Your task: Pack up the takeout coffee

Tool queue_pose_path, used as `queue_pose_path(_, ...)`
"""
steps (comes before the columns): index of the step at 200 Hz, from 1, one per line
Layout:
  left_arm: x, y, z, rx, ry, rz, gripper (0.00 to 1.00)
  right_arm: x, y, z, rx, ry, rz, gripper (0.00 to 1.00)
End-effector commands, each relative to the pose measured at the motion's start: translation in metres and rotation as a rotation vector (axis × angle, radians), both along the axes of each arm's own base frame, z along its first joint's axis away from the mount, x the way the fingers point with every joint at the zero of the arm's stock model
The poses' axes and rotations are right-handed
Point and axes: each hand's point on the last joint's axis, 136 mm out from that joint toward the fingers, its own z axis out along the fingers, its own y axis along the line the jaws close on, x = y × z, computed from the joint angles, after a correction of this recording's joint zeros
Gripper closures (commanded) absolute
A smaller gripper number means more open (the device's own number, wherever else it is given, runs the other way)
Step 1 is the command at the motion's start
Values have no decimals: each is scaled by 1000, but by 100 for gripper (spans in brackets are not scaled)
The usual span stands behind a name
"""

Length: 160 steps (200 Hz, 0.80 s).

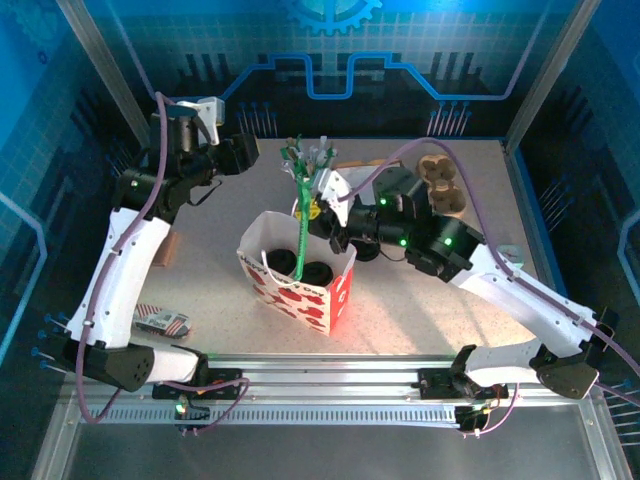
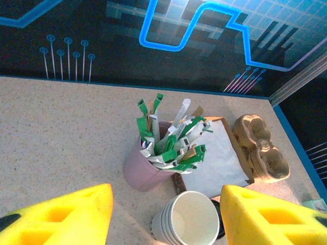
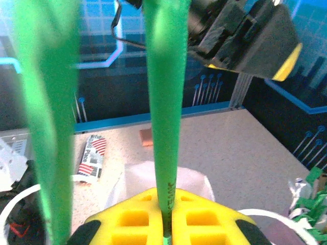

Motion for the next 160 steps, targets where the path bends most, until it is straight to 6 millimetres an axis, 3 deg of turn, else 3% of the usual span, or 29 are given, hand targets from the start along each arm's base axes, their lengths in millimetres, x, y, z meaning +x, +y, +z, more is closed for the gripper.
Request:
queue_pose_path(1,-5,6,9,-19,-33,19,42,-12,2,4,39,-16,28,89)
queue_pose_path(92,-2,4,0,-24,-14,14,42,8,4,-30,-15,-9,-21,89)
queue_pose_path(160,-1,2,-9,-27,3,9,42,15,11,-60,-10,42,-26,84)
